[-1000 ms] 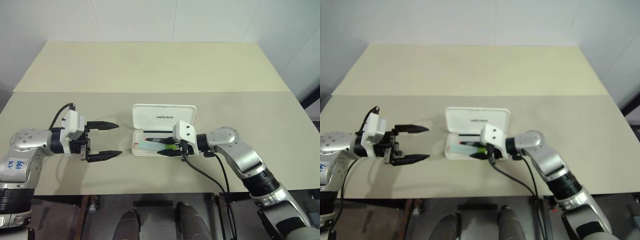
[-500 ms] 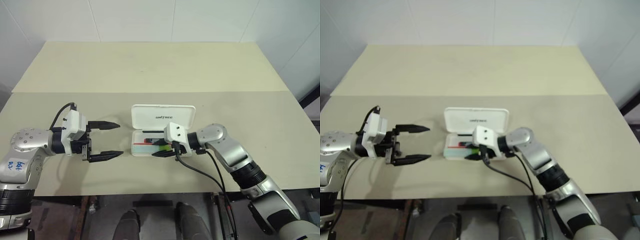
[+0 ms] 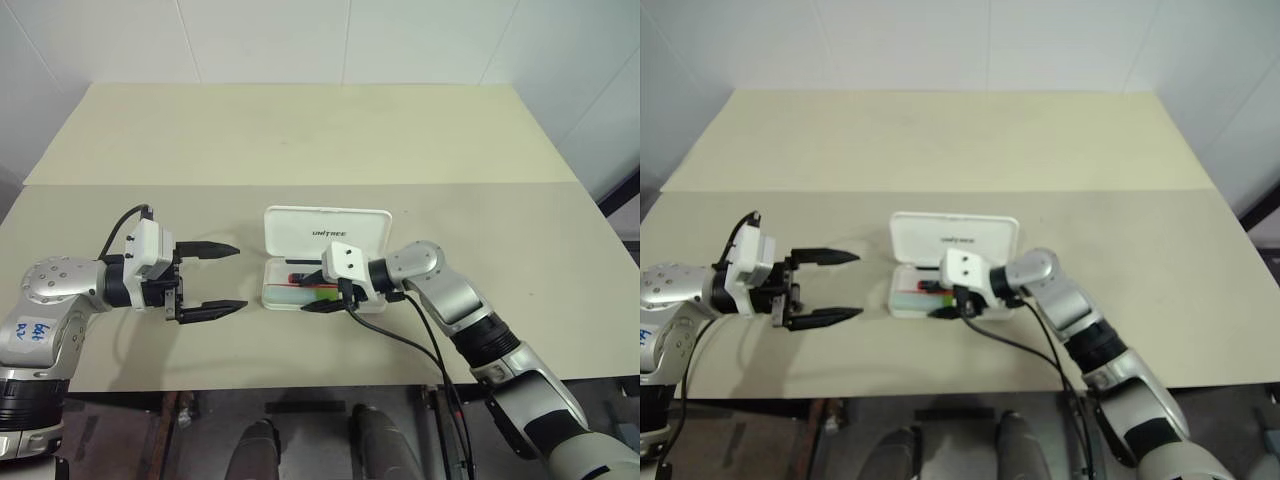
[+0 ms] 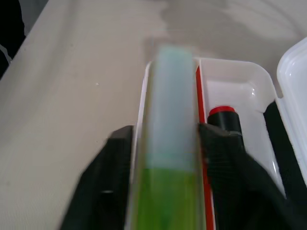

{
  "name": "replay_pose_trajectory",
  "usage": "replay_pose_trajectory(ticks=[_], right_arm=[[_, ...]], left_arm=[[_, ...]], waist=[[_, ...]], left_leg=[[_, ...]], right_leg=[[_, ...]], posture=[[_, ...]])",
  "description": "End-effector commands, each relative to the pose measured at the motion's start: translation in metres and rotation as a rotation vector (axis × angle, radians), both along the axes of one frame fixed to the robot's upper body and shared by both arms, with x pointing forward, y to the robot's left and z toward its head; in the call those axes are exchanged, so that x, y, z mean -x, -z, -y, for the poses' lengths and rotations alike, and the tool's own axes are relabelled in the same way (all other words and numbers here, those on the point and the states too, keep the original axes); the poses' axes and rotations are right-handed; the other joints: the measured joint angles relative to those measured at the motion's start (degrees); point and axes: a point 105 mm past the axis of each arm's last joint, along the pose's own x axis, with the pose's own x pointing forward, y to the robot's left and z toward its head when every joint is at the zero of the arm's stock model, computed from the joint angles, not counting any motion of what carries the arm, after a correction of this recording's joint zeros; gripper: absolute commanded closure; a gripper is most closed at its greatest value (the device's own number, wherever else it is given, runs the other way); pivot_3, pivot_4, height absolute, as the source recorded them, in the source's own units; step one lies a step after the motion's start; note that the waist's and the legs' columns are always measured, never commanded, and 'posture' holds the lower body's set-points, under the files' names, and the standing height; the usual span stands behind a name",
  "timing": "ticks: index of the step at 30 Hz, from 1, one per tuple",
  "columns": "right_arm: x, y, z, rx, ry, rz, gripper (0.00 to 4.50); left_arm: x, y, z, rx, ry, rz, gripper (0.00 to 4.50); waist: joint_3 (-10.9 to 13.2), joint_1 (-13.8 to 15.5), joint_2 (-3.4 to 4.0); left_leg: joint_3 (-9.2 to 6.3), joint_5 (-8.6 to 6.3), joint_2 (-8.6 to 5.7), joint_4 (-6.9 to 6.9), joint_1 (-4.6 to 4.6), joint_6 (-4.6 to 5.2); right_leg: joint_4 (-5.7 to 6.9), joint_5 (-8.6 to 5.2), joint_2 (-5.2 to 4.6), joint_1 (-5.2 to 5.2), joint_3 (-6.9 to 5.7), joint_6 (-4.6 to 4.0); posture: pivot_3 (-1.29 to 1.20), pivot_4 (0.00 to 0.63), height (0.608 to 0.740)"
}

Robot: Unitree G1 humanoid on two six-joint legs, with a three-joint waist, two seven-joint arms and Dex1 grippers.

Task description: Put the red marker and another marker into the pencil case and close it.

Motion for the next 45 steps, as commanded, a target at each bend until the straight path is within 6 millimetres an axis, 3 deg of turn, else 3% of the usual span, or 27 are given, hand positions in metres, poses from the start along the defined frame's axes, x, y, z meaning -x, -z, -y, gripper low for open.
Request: replay_pose_trajectory(ticks=[1,4,12,17,20,25,30,34,39,45], right_arm=[[0.0,-0.014,-0.005,-0.032,-0.025,0.054,0.95],[0.001,-0.024,-0.007,-0.061,-0.035,0.062,0.05],[0.016,-0.062,-0.011,-0.222,-0.095,0.05,0.05],[0.032,-0.077,0.006,-0.292,-0.126,0.028,0.05],[0.05,-0.085,0.033,-0.336,-0.127,-0.018,0.05],[0.065,-0.092,0.053,-0.357,-0.095,-0.068,0.05],[0.057,-0.102,0.086,-0.39,0.056,-0.049,0.05],[0.043,-0.093,0.118,-0.332,0.166,0.012,0.05],[0.036,-0.093,0.124,-0.314,0.181,0.031,0.05],[0.032,-0.096,0.127,-0.301,0.179,0.049,0.05]], left_arm=[[0.003,-0.011,0.002,0.009,0.013,0.048,0.0],[0.002,-0.011,0.003,0.013,0.017,0.046,0.0],[0.003,-0.011,0.004,0.021,0.011,0.044,0.0],[0.006,-0.01,-0.001,0.055,-0.066,0.042,0.0],[0.008,-0.006,-0.01,0.156,-0.258,0.054,0.0],[0.016,0.004,-0.017,0.21,-0.469,0.045,0.0],[0.026,0.01,-0.025,0.307,-0.7,0.054,0.0],[0.021,0.019,-0.048,0.342,-1.019,0.082,0.0],[0.022,0.034,-0.048,0.438,-1.253,0.016,0.0],[0.024,0.048,-0.042,0.455,-1.371,-0.058,0.0]], waist=[[0.0,-0.06,0.0],[0.0,-0.08,0.0],[0.0,0.0,0.0],[0.0,0.06,0.0],[0.0,0.21,0.01],[0.0,0.24,-0.01],[-0.01,0.36,-0.03],[-0.07,0.64,-0.13],[-0.1,0.33,-0.18],[-0.11,0.38,-0.19]], left_leg=[[0.0,0.0,0.0,0.0,0.0,0.0],[0.0,0.0,0.0,0.0,0.0,0.0],[0.0,0.0,0.0,-0.02,-0.01,0.0],[0.0,-0.02,0.01,-0.06,-0.01,-0.01],[0.0,-0.05,0.02,-0.1,-0.02,0.01],[0.0,-0.17,0.04,-0.04,-0.02,0.06],[0.03,-0.17,0.03,0.09,0.03,0.06],[0.05,-0.14,0.03,0.2,0.03,0.1],[0.12,-0.09,0.01,0.29,0.04,0.15],[0.1,-0.08,0.01,0.26,0.04,0.14]], right_leg=[[0.0,0.0,0.0,0.0,0.0,0.0],[0.01,0.0,0.0,-0.01,0.0,0.0],[0.0,0.0,0.0,-0.01,-0.01,0.0],[-0.03,-0.01,-0.01,-0.01,-0.01,0.0],[-0.1,-0.03,-0.03,-0.01,-0.02,0.0],[-0.09,-0.12,-0.04,0.0,-0.02,0.04],[-0.24,-0.33,-0.06,0.14,-0.02,-0.47],[-0.4,-0.33,-0.04,0.23,-0.01,-0.71],[-0.66,-0.21,-0.05,0.36,0.05,-0.74],[-0.64,-0.21,-0.01,0.33,0.05,-0.76]], posture=[[0.0,0.15,0.74],[0.0,0.15,0.74],[0.0,0.15,0.74],[0.0,0.15,0.74],[0.0,0.15,0.74],[0.0,0.15,0.74],[0.0,0.15,0.74],[0.0,0.15,0.74],[0.0,0.15,0.74],[0.0,0.15,0.74]])
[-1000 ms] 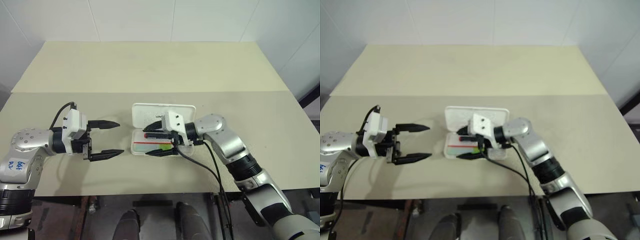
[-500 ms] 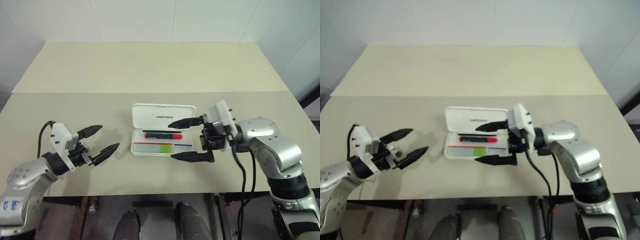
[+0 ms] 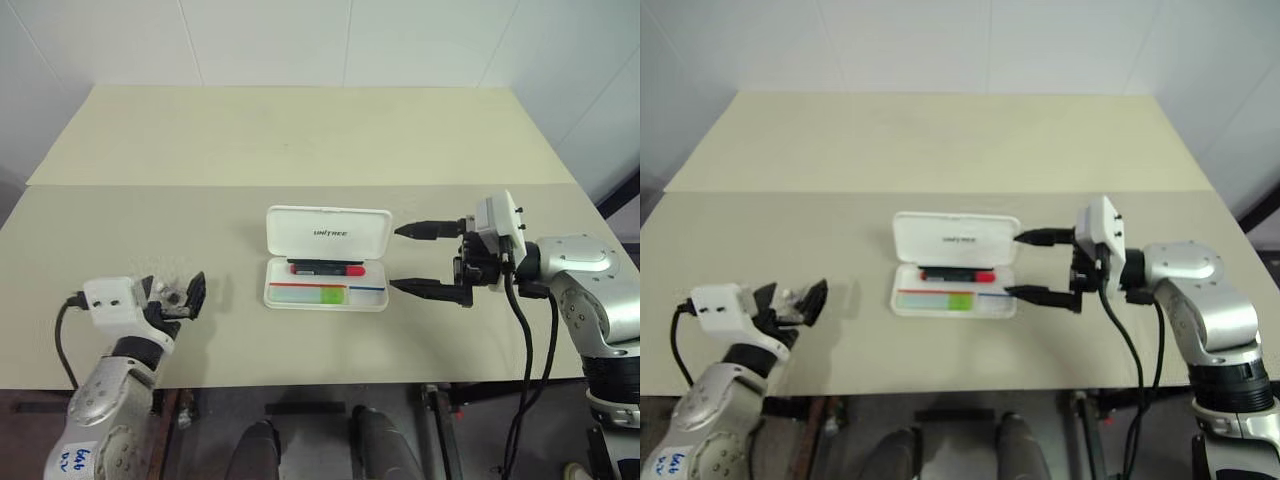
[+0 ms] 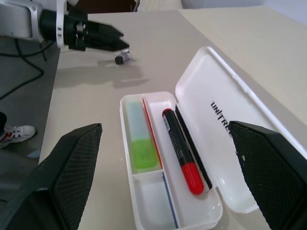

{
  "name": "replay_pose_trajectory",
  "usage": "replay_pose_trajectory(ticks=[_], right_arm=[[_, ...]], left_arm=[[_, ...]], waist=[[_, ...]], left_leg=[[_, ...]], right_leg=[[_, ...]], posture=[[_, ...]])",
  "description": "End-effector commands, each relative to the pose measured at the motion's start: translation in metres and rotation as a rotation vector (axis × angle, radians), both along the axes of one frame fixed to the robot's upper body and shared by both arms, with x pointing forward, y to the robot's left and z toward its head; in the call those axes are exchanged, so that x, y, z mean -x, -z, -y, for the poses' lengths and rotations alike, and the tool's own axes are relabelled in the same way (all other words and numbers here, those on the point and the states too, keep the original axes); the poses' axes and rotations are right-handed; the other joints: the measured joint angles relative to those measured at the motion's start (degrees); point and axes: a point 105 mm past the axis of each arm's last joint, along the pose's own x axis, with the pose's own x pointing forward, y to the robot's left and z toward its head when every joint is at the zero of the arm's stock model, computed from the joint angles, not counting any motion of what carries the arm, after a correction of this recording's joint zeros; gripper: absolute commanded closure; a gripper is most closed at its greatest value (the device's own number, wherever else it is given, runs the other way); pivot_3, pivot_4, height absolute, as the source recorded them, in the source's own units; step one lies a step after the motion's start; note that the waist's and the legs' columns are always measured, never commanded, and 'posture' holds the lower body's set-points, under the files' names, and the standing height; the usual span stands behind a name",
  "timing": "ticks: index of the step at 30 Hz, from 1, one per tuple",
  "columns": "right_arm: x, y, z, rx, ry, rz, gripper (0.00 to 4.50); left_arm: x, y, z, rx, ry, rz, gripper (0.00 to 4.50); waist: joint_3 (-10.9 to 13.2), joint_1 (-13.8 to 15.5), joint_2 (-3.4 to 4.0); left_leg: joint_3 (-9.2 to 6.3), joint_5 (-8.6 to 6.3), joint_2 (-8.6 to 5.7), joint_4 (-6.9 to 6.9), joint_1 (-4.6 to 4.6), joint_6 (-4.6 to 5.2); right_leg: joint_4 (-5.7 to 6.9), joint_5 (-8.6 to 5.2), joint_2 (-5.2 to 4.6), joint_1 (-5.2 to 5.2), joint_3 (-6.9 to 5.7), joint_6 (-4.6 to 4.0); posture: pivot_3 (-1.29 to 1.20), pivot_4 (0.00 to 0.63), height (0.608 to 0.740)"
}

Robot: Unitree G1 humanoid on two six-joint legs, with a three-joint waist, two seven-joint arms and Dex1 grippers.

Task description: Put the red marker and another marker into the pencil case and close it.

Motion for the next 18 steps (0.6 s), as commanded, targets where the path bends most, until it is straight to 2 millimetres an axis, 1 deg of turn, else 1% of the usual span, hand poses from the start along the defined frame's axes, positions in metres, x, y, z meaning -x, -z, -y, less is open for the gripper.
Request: replay_pose_trajectory(ticks=[1,4,7,12,18], right_arm=[[-0.001,-0.01,0.009,0.032,0.0,0.054,0.05],[-0.003,-0.012,0.015,0.054,0.005,0.058,0.05],[-0.004,-0.015,0.018,0.057,0.015,0.067,0.05],[-0.001,-0.016,0.015,0.047,0.015,0.079,0.05],[0.002,-0.021,0.012,0.036,0.023,0.107,0.05]], left_arm=[[0.003,-0.004,0.0,-0.004,-0.074,-0.009,0.0],[0.003,0.002,-0.009,0.011,-0.154,-0.047,0.0],[0.003,0.009,-0.012,0.015,-0.21,-0.084,0.0],[-0.004,0.018,-0.018,0.011,-0.22,-0.126,0.0],[-0.015,0.021,-0.022,-0.004,-0.193,-0.145,0.0]], waist=[[0.0,0.05,0.0],[0.0,0.11,-0.01],[0.0,0.13,-0.02],[-0.01,0.17,-0.02],[-0.01,0.13,-0.02]], left_leg=[[0.0,0.0,-0.01,0.0,-0.01,0.0],[0.0,0.0,-0.04,0.02,-0.03,0.0],[0.0,0.0,-0.04,0.01,-0.02,0.0],[0.0,0.0,-0.04,0.0,-0.03,-0.01],[0.0,0.0,-0.04,0.0,-0.04,-0.01]], right_leg=[[-0.02,0.0,-0.01,0.01,0.0,0.0],[-0.06,0.0,-0.02,0.01,0.0,0.01],[-0.05,0.0,-0.02,0.01,0.0,0.0],[-0.09,0.0,-0.02,0.01,0.0,0.0],[-0.1,0.0,-0.02,0.01,0.0,0.0]], posture=[[0.0,0.15,0.74],[0.0,0.15,0.74],[0.0,0.15,0.74],[0.0,0.15,0.74],[0.0,0.15,0.74]])
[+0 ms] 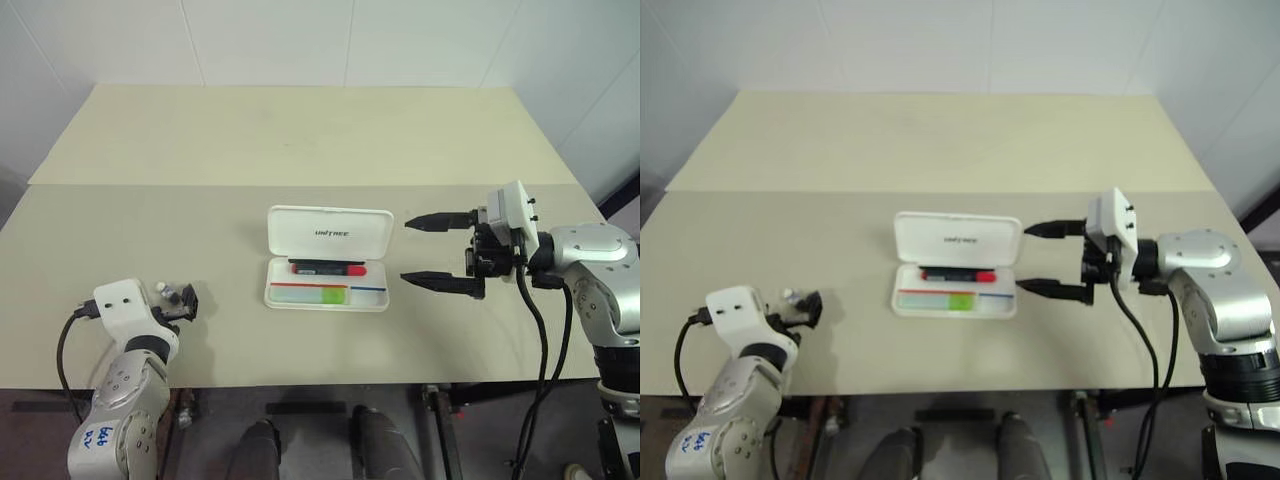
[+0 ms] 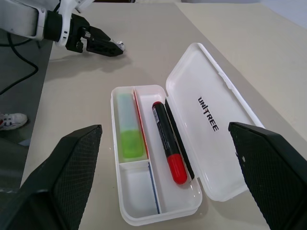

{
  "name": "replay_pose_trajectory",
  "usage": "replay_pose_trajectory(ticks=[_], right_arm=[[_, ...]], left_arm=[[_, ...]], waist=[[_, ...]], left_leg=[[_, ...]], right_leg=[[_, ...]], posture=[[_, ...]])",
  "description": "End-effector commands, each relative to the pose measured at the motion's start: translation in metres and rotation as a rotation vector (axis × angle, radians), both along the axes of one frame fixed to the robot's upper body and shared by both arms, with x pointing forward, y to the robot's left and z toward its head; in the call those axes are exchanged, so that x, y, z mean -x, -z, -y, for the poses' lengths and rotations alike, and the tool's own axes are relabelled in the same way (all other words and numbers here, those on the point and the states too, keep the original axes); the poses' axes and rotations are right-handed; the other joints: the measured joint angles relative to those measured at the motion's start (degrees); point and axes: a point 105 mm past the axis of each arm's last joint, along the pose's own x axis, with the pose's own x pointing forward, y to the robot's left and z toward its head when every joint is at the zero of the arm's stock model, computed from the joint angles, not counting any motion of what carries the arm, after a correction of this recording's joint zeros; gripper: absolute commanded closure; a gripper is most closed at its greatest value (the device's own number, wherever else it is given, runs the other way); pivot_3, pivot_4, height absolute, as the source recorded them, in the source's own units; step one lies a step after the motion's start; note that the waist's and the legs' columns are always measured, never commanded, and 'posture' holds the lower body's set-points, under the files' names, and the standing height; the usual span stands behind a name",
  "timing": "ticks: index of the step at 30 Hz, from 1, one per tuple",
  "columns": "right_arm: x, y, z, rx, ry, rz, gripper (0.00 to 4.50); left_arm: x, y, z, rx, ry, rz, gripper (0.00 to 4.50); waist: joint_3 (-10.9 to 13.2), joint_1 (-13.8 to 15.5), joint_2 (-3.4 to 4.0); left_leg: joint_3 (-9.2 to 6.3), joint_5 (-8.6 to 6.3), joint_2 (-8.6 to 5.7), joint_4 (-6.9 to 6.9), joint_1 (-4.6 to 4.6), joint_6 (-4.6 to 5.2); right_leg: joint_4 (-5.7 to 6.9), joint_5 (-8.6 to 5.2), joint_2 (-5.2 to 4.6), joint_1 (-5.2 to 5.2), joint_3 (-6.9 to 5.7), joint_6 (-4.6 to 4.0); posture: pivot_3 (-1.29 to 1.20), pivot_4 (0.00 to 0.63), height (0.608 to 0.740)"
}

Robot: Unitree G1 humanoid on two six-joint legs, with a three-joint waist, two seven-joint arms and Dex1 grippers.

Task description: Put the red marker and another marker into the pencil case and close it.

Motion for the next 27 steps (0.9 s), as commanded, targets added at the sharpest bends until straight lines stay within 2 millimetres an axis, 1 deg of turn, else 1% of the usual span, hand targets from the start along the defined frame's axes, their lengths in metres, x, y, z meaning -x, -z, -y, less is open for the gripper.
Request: replay_pose_trajectory(ticks=[1,4,6,9,14,15,17,18,22,25,27], right_arm=[[0.006,-0.016,0.001,-0.018,0.005,0.074,0.05],[0.008,-0.018,0.001,-0.027,0.012,0.086,0.05],[0.009,-0.019,0.001,-0.034,0.019,0.093,0.0],[0.01,-0.021,0.0,-0.043,0.026,0.102,0.0],[0.01,-0.022,0.0,-0.049,0.032,0.109,0.0],[0.009,-0.022,-0.001,-0.051,0.033,0.111,0.0],[0.009,-0.023,-0.001,-0.056,0.035,0.115,0.0],[0.008,-0.023,-0.001,-0.058,0.036,0.116,0.0],[0.006,-0.022,0.0,-0.066,0.049,0.118,0.0],[0.004,-0.018,0.003,-0.065,0.068,0.117,0.0],[0.004,-0.017,0.004,-0.07,0.083,0.114,0.0]], left_arm=[[-0.003,-0.005,-0.004,-0.027,0.009,0.013,0.0],[-0.007,-0.001,-0.004,0.0,0.006,-0.001,0.0],[-0.009,0.0,-0.006,0.004,0.001,-0.011,0.38],[-0.009,0.003,-0.006,0.009,-0.001,-0.027,1.24],[-0.01,0.002,-0.005,0.015,0.015,-0.031,2.93],[-0.011,0.001,-0.005,0.014,0.015,-0.031,3.35],[-0.013,0.0,-0.005,0.014,0.016,-0.03,3.97],[-0.013,-0.001,-0.004,0.013,0.016,-0.029,4.19],[-0.019,-0.011,0.001,0.028,0.04,0.031,4.2],[-0.026,-0.026,0.002,0.032,0.026,0.105,4.2],[-0.032,-0.034,0.006,0.029,0.053,0.143,4.2]], waist=[[0.0,0.01,0.0],[0.0,0.12,0.0],[0.0,0.27,0.0],[0.0,0.37,0.0],[0.0,0.91,0.0],[0.0,0.99,0.0],[0.0,1.13,0.0],[0.0,1.15,0.0],[0.0,1.26,0.0],[0.0,1.37,0.0],[-0.01,1.33,-0.01]], left_leg=[[0.0,0.0,0.0,-0.01,0.0,0.0],[0.0,-0.01,0.0,-0.04,0.0,-0.01],[0.0,-0.01,0.0,-0.05,0.0,-0.01],[0.0,-0.01,0.0,-0.03,0.0,-0.01],[0.0,-0.01,0.0,-0.03,0.01,-0.01],[0.0,-0.01,0.0,-0.02,0.01,-0.01],[0.0,-0.01,0.0,-0.02,0.01,-0.01],[0.0,-0.01,0.0,-0.02,0.01,-0.01],[0.0,-0.01,0.0,-0.03,0.0,-0.01],[0.0,-0.01,0.0,-0.03,-0.01,-0.01],[0.0,-0.01,0.0,-0.03,-0.01,-0.01]], right_leg=[[0.0,0.0,0.0,0.0,0.0,0.0],[-0.02,0.0,0.0,-0.01,0.0,0.0],[-0.01,0.0,0.0,-0.01,0.0,0.0],[-0.02,0.0,0.0,0.0,0.0,0.0],[0.0,0.0,0.0,0.0,0.0,0.0],[-0.01,0.0,0.0,0.0,0.0,0.0],[-0.01,0.0,0.0,0.0,0.0,0.0],[-0.01,0.0,0.0,0.0,0.0,0.0],[-0.03,0.0,0.0,0.0,0.0,0.0],[-0.03,0.0,0.0,0.0,0.0,0.0],[-0.03,0.01,0.0,0.0,-0.01,0.0]], posture=[[0.0,0.15,0.74],[0.0,0.15,0.74],[0.0,0.15,0.74],[0.0,0.15,0.74],[0.0,0.15,0.74],[0.0,0.15,0.74],[0.0,0.15,0.74],[0.0,0.15,0.74],[0.0,0.15,0.74],[0.0,0.15,0.74],[0.0,0.15,0.74]])
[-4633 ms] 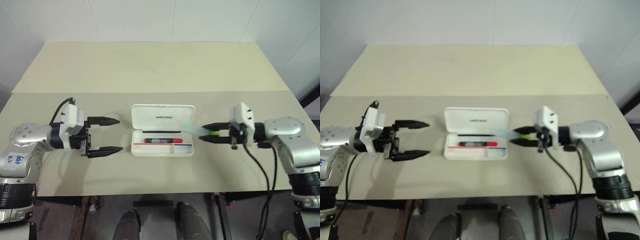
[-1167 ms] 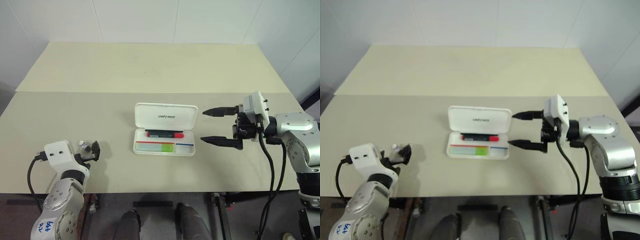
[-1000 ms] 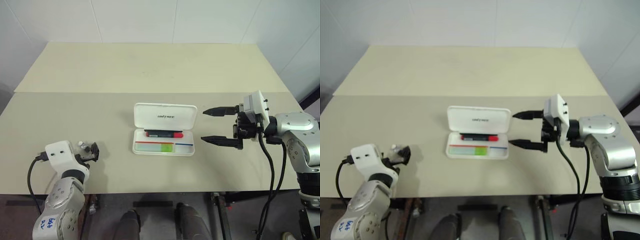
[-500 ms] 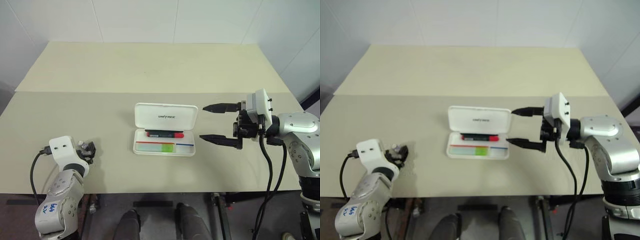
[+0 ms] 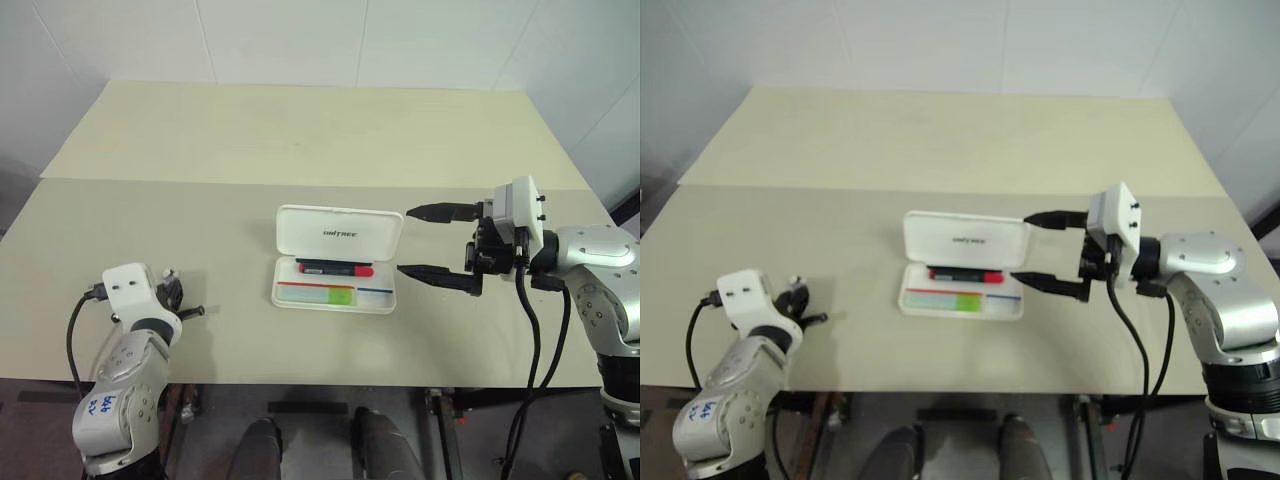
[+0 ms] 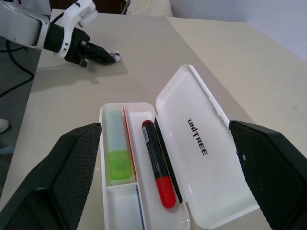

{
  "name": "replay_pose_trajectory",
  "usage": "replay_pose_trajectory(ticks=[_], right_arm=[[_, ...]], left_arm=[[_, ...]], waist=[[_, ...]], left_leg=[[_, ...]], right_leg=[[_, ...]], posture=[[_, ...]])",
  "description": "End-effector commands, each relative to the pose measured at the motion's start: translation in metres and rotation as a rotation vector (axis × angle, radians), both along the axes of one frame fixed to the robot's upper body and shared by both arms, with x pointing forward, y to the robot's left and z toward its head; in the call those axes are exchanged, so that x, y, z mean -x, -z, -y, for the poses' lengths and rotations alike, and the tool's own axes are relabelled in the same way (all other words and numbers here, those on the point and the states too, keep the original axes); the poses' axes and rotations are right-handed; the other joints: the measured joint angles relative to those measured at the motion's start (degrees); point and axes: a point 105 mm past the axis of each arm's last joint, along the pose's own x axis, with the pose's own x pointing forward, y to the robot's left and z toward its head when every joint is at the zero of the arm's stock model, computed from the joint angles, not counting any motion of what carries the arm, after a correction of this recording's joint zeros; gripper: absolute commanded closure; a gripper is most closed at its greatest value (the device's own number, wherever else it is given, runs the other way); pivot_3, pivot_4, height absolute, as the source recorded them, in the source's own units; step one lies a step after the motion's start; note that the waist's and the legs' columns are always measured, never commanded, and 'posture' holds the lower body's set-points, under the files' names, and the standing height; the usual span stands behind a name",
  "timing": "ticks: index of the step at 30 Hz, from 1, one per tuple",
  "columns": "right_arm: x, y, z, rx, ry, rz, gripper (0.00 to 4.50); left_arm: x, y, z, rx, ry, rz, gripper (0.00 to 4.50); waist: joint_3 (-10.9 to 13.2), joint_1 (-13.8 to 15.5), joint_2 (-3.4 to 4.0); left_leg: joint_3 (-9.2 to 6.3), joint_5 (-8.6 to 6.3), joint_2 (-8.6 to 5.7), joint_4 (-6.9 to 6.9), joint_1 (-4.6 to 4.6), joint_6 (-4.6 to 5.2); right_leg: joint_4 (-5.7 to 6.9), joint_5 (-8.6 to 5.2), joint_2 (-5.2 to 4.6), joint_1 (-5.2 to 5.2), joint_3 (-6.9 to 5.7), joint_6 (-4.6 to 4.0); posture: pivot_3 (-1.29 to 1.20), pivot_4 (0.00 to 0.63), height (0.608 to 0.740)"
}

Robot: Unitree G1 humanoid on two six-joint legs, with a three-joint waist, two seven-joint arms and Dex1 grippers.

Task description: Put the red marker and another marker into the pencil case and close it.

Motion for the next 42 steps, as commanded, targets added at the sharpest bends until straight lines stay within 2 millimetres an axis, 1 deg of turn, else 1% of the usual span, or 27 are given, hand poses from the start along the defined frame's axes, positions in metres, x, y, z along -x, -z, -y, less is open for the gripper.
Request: replay_pose_trajectory(ticks=[1,5,9,10,11,12,13,14,16,18,21,24,25,29,31,34,37,42], right_arm=[[0.001,-0.008,0.008,-0.023,0.039,0.049,0.0],[0.0,-0.006,0.017,-0.028,0.091,0.051,0.0],[0.001,-0.004,0.026,-0.029,0.135,0.055,0.0],[0.001,-0.004,0.029,-0.029,0.153,0.056,0.0],[0.002,-0.003,0.036,-0.035,0.192,0.06,0.0],[0.002,-0.003,0.041,-0.038,0.22,0.064,0.0],[0.004,-0.002,0.047,-0.036,0.249,0.065,0.0],[0.006,-0.001,0.051,-0.035,0.27,0.066,0.0],[0.011,0.001,0.056,-0.026,0.286,0.063,0.0],[0.016,0.002,0.058,-0.022,0.295,0.058,0.0],[0.026,0.006,0.06,-0.008,0.302,0.041,0.0],[0.031,0.007,0.061,-0.003,0.31,0.034,0.0],[0.033,0.008,0.062,0.0,0.317,0.032,0.0],[0.043,0.007,0.067,0.004,0.357,0.036,0.0],[0.046,0.005,0.064,0.002,0.359,0.042,0.0],[0.051,0.002,0.059,0.001,0.345,0.045,0.0],[0.058,-0.001,0.051,-0.004,0.306,0.036,0.0],[0.069,0.0,0.039,0.002,0.248,0.004,0.0]], left_arm=[[-0.008,-0.029,0.008,-0.033,0.056,0.139,4.2],[-0.015,-0.064,0.036,-0.095,0.255,0.321,4.2],[-0.017,-0.081,0.052,-0.16,0.374,0.413,4.2],[-0.016,-0.088,0.059,-0.204,0.436,0.455,4.2],[-0.012,-0.099,0.074,-0.26,0.57,0.528,4.2],[-0.008,-0.106,0.085,-0.304,0.667,0.575,4.2],[-0.004,-0.108,0.096,-0.386,0.769,0.606,4.2],[-0.002,-0.107,0.103,-0.439,0.858,0.615,4.2],[0.0,-0.101,0.11,-0.475,0.971,0.609,4.2],[0.001,-0.1,0.114,-0.445,1.046,0.611,4.2],[0.009,-0.1,0.127,-0.374,1.239,0.596,4.2],[0.012,-0.1,0.132,-0.352,1.322,0.575,4.2],[0.013,-0.098,0.135,-0.368,1.361,0.556,4.2],[0.006,-0.091,0.153,-0.381,1.524,0.462,4.2],[0.005,-0.087,0.16,-0.393,1.585,0.445,4.2],[-0.001,-0.083,0.168,-0.388,1.629,0.417,4.2],[-0.003,-0.075,0.18,-0.425,1.705,0.386,4.2],[-0.01,-0.062,0.193,-0.429,1.768,0.308,4.2]], waist=[[0.0,-0.03,-0.01],[0.0,-0.04,0.0],[0.0,-0.07,0.0],[0.0,-0.09,0.0],[0.0,-0.07,0.0],[0.0,-0.04,0.0],[0.0,0.1,0.0],[0.0,0.23,0.0],[-0.02,0.08,0.02],[-0.02,-0.07,0.04],[-0.01,-0.16,0.04],[-0.01,-0.27,0.04],[-0.01,-0.24,0.04],[-0.01,0.18,0.04],[-0.01,0.0,0.03],[-0.01,-0.32,0.04],[-0.01,-0.16,0.04],[-0.01,-0.01,0.04]], left_leg=[[0.0,0.0,0.0,-0.01,-0.01,0.0],[0.0,0.0,0.0,-0.04,-0.01,-0.01],[0.01,0.0,0.0,-0.05,0.0,-0.01],[0.01,0.0,0.0,-0.06,-0.01,-0.01],[0.02,0.0,0.0,-0.06,-0.01,-0.01],[0.01,0.0,0.0,-0.07,-0.01,-0.01],[0.01,0.0,0.01,-0.08,-0.01,-0.01],[0.0,0.01,0.0,-0.08,-0.03,-0.02],[0.03,0.0,-0.02,-0.08,-0.05,-0.02],[0.1,-0.02,-0.02,-0.07,-0.04,0.02],[0.09,-0.02,0.04,-0.13,-0.01,0.02],[0.09,-0.01,0.03,-0.09,0.0,0.02],[0.1,-0.01,0.03,-0.06,-0.01,0.02],[0.07,0.02,0.02,-0.02,-0.01,0.06],[0.07,0.03,-0.01,0.02,-0.03,0.06],[0.08,0.03,0.0,-0.02,-0.01,0.06],[0.07,0.03,0.01,-0.08,0.0,0.06],[0.07,0.03,0.0,-0.05,-0.04,0.07]], right_leg=[[-0.01,0.0,0.0,0.0,0.0,0.01],[-0.01,0.0,0.0,-0.02,0.0,0.0],[-0.01,0.0,0.01,-0.02,0.01,0.01],[-0.01,0.0,0.0,-0.02,0.01,0.01],[0.0,0.0,0.0,-0.02,0.01,0.01],[0.0,0.0,0.01,-0.02,0.01,0.01],[0.01,0.0,0.02,-0.03,0.0,0.0],[0.0,0.0,0.01,-0.04,0.0,-0.01],[-0.09,0.01,-0.02,-0.02,0.01,-0.02],[-0.14,0.02,-0.04,0.01,0.02,-0.03],[-0.04,0.01,0.01,-0.04,0.02,-0.02],[0.04,0.01,0.01,-0.06,0.03,-0.01],[0.03,0.02,0.01,-0.06,0.05,0.01],[0.02,0.03,0.02,-0.03,0.05,0.02],[-0.02,0.03,0.0,0.0,0.05,0.03],[-0.07,0.04,0.0,0.01,0.05,0.03],[0.02,0.02,0.02,-0.03,0.05,0.02],[-0.03,0.03,0.0,-0.02,0.05,0.03]], posture=[[0.0,0.15,0.74],[0.0,0.15,0.74],[0.0,0.15,0.74],[0.0,0.15,0.74],[0.0,0.15,0.74],[0.0,0.15,0.74],[0.0,0.15,0.74],[0.0,0.15,0.74],[0.0,0.15,0.74],[0.0,0.15,0.74],[0.0,0.15,0.74],[0.0,0.15,0.74],[0.0,0.15,0.74],[0.0,0.15,0.74],[0.0,0.15,0.74],[0.0,0.15,0.74],[0.0,0.15,0.74],[0.0,0.15,0.74]])
